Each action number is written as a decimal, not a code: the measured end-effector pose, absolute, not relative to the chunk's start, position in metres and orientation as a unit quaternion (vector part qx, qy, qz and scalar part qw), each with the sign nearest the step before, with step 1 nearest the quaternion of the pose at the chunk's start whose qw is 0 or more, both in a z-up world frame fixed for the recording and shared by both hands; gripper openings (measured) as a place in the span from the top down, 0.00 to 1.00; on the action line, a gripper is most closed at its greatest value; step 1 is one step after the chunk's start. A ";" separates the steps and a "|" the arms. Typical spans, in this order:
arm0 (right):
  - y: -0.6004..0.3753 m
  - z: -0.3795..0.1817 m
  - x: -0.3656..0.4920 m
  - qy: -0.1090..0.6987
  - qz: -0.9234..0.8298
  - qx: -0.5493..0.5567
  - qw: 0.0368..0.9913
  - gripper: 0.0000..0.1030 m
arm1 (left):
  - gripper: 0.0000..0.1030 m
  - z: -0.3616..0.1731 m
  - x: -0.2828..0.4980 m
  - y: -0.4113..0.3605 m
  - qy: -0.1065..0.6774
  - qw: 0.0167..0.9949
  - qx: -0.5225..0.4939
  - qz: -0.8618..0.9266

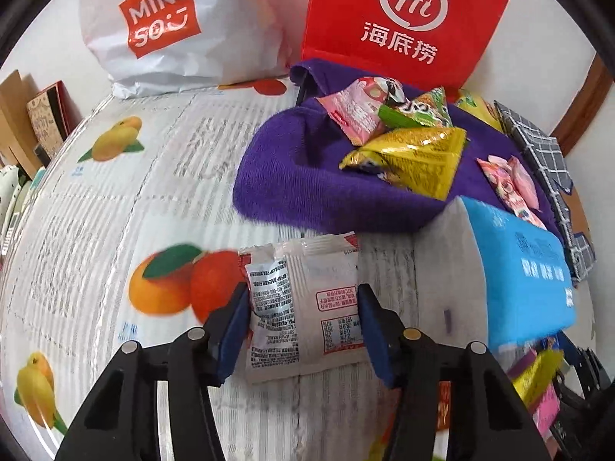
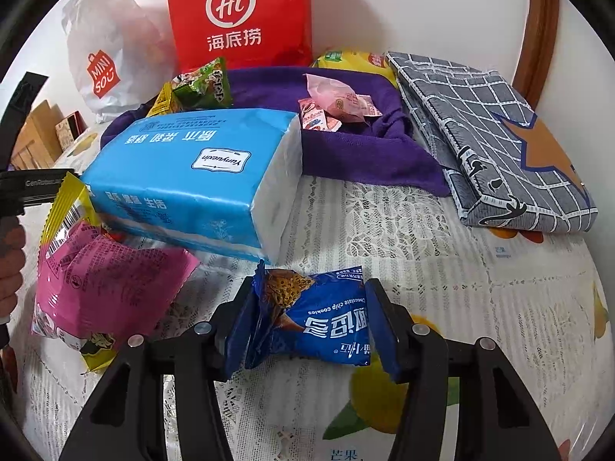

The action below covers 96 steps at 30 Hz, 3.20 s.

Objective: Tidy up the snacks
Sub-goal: 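Grasp the white snack packet with the left tool while the right tool holds the blue packet, then carry the white packet and blue cookie packet up over the purple towel with both tools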

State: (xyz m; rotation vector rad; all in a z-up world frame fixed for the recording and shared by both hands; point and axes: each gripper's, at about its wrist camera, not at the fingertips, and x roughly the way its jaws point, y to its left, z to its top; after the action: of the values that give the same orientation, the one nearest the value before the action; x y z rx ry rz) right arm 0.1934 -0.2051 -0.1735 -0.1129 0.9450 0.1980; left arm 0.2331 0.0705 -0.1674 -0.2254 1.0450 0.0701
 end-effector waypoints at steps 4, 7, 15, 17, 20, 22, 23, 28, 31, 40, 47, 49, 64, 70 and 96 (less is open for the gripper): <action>-0.200 -0.173 0.192 0.449 0.087 -0.072 0.886 0.47 | 0.50 -0.167 0.210 0.071 0.499 0.860 -0.102 0.021; -0.197 -0.172 0.190 0.444 0.082 -0.086 0.888 0.47 | 0.50 -0.166 0.187 0.074 0.501 0.861 -0.091 0.010; -0.201 -0.171 0.179 0.448 0.078 -0.073 0.888 0.47 | 0.48 -0.165 0.146 0.068 0.485 0.872 -0.061 -0.011; -0.202 -0.171 0.174 0.451 0.084 -0.060 0.886 0.47 | 0.48 -0.165 0.145 0.068 0.477 0.876 -0.064 -0.010; -0.207 -0.171 0.169 0.455 0.086 -0.041 0.885 0.46 | 0.48 -0.166 0.141 0.066 0.465 0.883 -0.061 -0.007; -0.207 -0.172 0.168 0.456 0.085 -0.039 0.885 0.46 | 0.46 -0.167 0.139 0.063 0.459 0.887 -0.054 -0.004; -0.206 -0.172 0.168 0.456 0.084 -0.041 0.885 0.46 | 0.46 -0.167 0.138 0.062 0.454 0.889 -0.050 -0.003; -0.205 -0.172 0.168 0.456 0.082 -0.046 0.885 0.46 | 0.45 -0.169 0.135 0.056 0.445 0.895 -0.032 0.006; -0.205 -0.172 0.168 0.456 0.082 -0.045 0.885 0.46 | 0.45 -0.169 0.135 0.057 0.444 0.895 -0.036 0.004; -0.206 -0.174 0.169 0.457 0.085 -0.039 0.884 0.44 | 0.45 -0.170 0.134 0.059 0.443 0.895 -0.046 -0.003; -0.205 -0.174 0.169 0.457 0.086 -0.039 0.884 0.44 | 0.37 -0.170 0.135 0.055 0.446 0.894 -0.040 -0.010; -0.204 -0.174 0.169 0.457 0.085 -0.039 0.884 0.43 | 0.36 -0.170 0.136 0.054 0.447 0.894 -0.035 -0.011; -0.205 -0.174 0.168 0.456 0.087 -0.034 0.885 0.45 | 0.46 -0.167 0.131 0.064 0.445 0.893 -0.066 -0.018; -0.213 -0.167 0.164 0.460 0.090 -0.025 0.883 0.53 | 0.46 -0.158 0.125 0.060 0.451 0.888 -0.080 -0.033; -0.204 -0.060 0.177 0.375 0.106 -0.012 0.921 0.54 | 0.46 -0.050 0.155 0.026 0.392 0.911 -0.083 -0.100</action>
State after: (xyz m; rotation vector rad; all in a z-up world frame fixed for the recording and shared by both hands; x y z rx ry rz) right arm 0.1770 -0.2044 -0.0601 -0.0241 0.7709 0.2184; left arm 0.1550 0.0264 -0.0501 -0.1707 0.8088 -0.2065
